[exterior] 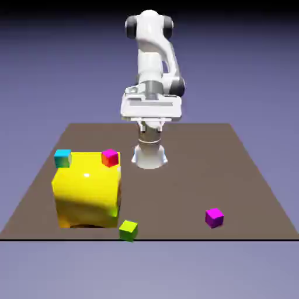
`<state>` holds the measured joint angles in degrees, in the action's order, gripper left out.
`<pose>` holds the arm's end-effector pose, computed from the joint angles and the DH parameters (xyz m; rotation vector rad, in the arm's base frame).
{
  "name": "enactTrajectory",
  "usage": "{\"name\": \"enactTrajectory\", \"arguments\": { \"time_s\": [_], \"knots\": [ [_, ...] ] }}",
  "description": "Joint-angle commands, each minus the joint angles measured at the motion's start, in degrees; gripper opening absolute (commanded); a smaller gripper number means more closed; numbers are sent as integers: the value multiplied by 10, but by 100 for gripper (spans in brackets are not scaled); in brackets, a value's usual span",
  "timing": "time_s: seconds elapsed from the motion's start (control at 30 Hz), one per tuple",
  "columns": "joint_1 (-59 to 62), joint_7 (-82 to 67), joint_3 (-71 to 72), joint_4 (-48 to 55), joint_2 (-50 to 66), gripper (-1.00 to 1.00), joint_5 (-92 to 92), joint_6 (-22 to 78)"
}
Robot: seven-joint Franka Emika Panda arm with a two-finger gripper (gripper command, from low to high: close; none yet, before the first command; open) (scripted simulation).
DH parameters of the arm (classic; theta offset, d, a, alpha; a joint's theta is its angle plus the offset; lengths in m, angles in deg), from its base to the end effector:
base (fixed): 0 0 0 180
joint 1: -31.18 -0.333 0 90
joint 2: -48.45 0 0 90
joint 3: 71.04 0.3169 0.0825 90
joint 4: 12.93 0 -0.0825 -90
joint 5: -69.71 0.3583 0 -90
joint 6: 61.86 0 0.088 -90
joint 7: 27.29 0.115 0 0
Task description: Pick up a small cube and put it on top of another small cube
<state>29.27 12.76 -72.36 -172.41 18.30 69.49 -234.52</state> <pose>0.3845 0.0039 0.4619 -2.5386 0.9074 -0.9990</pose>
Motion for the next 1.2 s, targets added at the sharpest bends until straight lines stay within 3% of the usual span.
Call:
{"name": "enactTrajectory", "arguments": {
  "time_s": [0.0,0.93,1.17],
  "knots": [
    [-10,-20,-11,13,21,0,-2,11],
    [-294,-580,-318,367,602,0,-52,324],
    [-250,-594,-283,375,688,0,-25,246]
  ]
}}
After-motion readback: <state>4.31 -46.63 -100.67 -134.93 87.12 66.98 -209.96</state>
